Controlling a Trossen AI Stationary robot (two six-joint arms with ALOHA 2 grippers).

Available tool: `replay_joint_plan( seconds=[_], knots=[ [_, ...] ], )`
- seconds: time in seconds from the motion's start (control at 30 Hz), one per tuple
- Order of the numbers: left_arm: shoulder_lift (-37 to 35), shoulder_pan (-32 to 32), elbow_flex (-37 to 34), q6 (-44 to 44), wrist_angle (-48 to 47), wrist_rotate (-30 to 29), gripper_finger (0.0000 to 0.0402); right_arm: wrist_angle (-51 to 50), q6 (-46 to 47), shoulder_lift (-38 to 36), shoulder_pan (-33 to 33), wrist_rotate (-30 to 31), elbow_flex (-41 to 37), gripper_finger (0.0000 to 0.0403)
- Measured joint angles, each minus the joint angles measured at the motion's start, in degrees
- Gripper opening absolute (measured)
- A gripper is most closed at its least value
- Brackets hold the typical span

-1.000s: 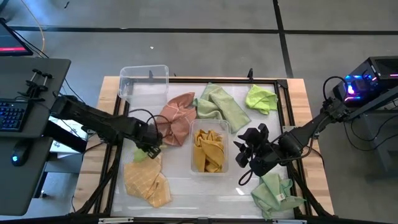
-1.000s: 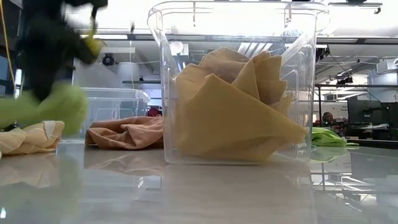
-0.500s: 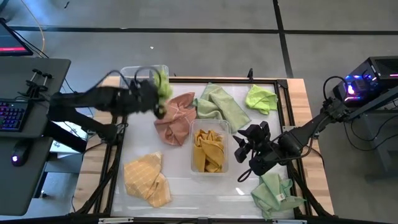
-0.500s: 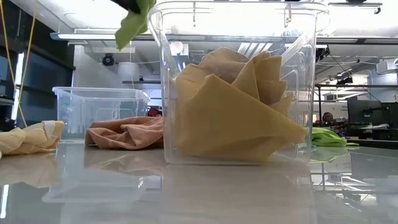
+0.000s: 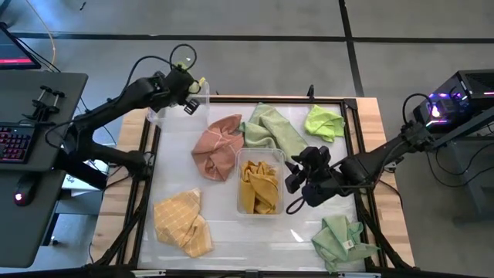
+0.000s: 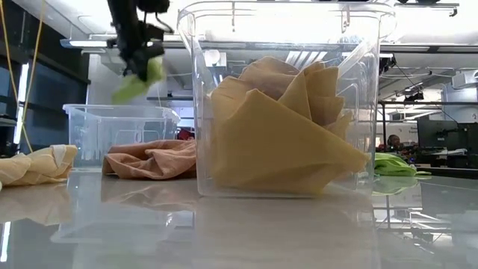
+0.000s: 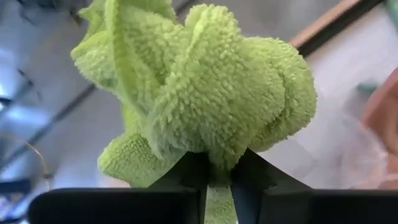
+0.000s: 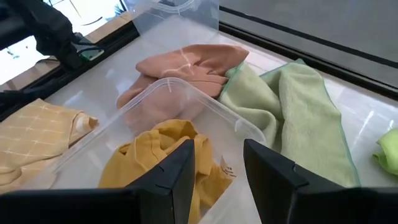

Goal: Sort towels by color in basket
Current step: Put the bottom green towel into the top transparent bin, then put the yellow towel into the bottom transparent bin

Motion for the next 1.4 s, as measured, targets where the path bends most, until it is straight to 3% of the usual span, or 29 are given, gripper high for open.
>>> replay_joint_plan(
  seconds=[0.23, 0.5, 0.73, 0.9, 1.1, 1.4],
  knots=[
    [2.33, 6.70, -3.99, 0.04, -0.32, 2.46, 0.0111, 0.08, -0.34, 0.02, -0.71, -1.41, 0.00, 0.0133],
    [0.72, 7.26, -3.95, -3.25, -1.71, 5.01, 0.0183, 0.08, -0.56, 0.02, -0.71, -2.62, 0.00, 0.0133],
    [-3.47, 2.69, -3.95, -8.83, -4.49, 17.03, 0.0190, 0.08, -3.45, 0.02, -0.69, -7.64, 0.00, 0.0133],
    [-7.48, -6.62, -3.93, -14.60, -4.73, 19.26, 0.0167, 0.08, -5.32, 0.02, -0.65, -9.02, 0.00, 0.0133],
    [-10.92, -23.75, -3.90, -23.46, -4.79, 18.96, 0.0134, 0.10, -7.51, 0.02, -0.67, -9.04, 0.00, 0.0133],
    [-7.60, -49.99, -3.90, -38.02, -5.36, 18.43, 0.0101, 0.15, -9.26, 0.02, -0.67, -9.02, 0.00, 0.0133]
  ],
)
